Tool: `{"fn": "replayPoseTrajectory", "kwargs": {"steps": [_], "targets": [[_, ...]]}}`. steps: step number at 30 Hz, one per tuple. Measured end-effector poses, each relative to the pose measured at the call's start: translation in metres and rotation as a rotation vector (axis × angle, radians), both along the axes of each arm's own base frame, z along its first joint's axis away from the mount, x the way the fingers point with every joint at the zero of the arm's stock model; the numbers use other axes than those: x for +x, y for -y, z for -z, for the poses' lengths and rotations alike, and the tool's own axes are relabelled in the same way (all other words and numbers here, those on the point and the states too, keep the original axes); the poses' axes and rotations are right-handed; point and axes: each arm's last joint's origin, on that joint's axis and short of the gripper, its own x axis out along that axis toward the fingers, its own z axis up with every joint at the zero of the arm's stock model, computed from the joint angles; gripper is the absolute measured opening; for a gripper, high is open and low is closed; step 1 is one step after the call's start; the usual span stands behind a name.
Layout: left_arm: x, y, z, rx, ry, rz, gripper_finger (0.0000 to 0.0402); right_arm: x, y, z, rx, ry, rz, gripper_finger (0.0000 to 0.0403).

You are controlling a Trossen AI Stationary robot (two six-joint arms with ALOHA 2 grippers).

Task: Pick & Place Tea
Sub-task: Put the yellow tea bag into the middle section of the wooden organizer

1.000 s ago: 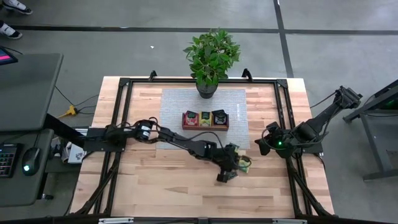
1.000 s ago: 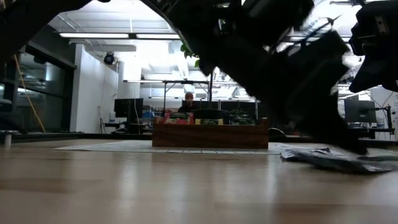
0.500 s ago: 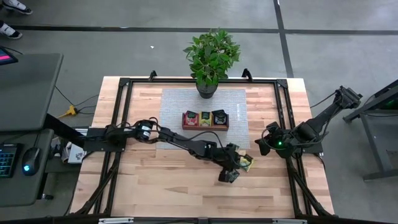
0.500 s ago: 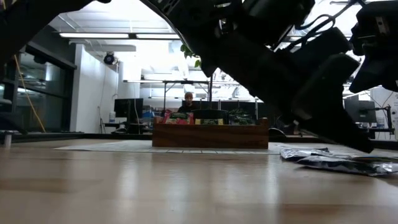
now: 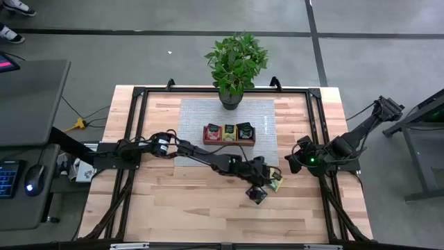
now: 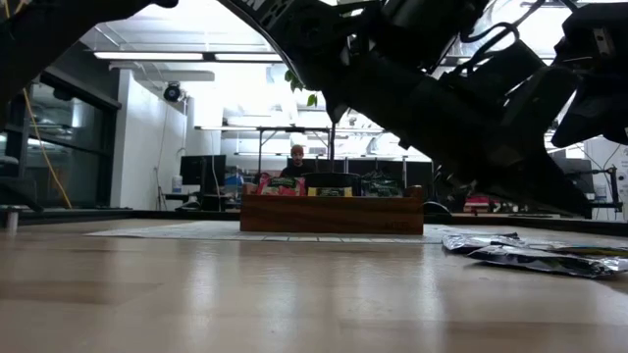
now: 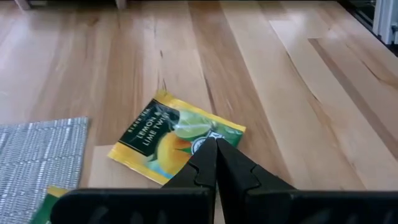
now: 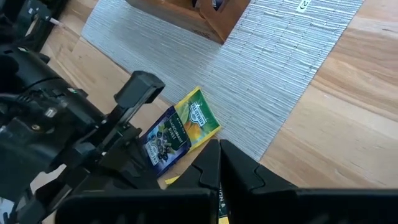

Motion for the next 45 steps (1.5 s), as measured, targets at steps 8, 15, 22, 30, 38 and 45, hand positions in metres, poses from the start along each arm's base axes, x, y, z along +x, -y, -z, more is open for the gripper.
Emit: {"fn": "replayPoseTrajectory", "kwargs": {"steps": [8,15,22,30,38,45], "targets": [[0.0001,-0.0017,0.0004,-0.011,-0.007,-0.081,0.0000,0.0000,0.0000,0.0000,0.000,0.001,0.003,0.0000],[0.0006,-0.0030,-0.0001,0.008,0.004,-0.100,0.0000,0.0000,0.0000,0.0001,0.003,0.002,0.004,0.0000],[-0.0006,-0.0024,0.0017,0.007,-0.018,-0.092,0.0000,-0.0001,0.0001,0.0002,0.005,0.000,0.007,0.0000],[-0.0009,-0.0025,0.0022,0.008,-0.025,-0.094,0.0000,-0.0001,0.0001,0.0002,0.006,0.000,0.007,0.0000],[-0.0006,-0.0022,0.0019,0.001,-0.020,-0.091,0.0000,-0.0002,0.0000,0.0002,0.010,-0.001,0.008,0.0000],[0.0007,-0.0014,0.0077,-0.008,-0.024,-0.072,0.0000,0.0000,-0.0003,0.0002,0.035,0.002,0.020,0.0000]]}}
